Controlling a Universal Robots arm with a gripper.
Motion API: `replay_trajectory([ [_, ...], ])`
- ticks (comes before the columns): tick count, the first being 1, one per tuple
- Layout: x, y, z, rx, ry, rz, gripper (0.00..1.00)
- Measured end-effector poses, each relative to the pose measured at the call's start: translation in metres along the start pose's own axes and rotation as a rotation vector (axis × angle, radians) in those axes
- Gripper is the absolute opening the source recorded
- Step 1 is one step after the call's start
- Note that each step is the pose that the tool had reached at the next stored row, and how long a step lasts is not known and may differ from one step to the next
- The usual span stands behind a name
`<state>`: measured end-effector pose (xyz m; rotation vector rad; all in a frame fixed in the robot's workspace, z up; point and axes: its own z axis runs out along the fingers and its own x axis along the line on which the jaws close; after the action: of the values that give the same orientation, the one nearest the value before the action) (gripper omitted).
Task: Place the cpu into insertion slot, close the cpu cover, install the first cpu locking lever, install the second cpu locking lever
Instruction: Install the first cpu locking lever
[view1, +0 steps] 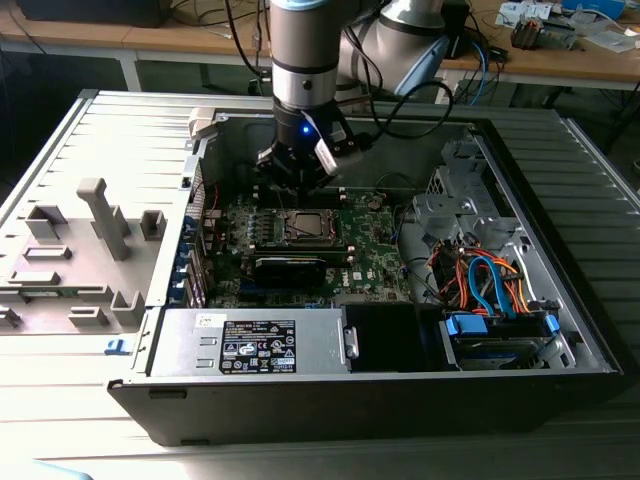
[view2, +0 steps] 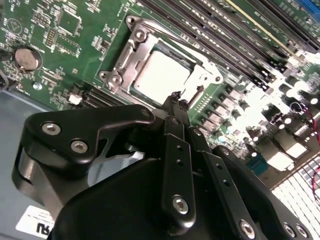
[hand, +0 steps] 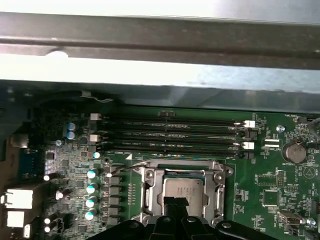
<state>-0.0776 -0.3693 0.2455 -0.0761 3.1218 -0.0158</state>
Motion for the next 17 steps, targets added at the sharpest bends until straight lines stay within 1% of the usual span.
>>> replay_trajectory([
  [4, 0.0063, 0.0002, -0.0046, 0.0002, -0.0038, 0.000, 0.11],
  [7, 0.0139, 0.0006, -0.0068, 0.0003, -0.0087, 0.000, 0.11],
  [8, 0.0178, 0.0008, -0.0073, 0.0005, -0.0114, 0.000, 0.11],
  [11, 0.0251, 0.0012, -0.0078, 0.0007, -0.0150, 0.000, 0.11],
  [17, 0.0362, 0.0017, -0.0080, 0.0008, -0.0190, 0.000, 0.11],
])
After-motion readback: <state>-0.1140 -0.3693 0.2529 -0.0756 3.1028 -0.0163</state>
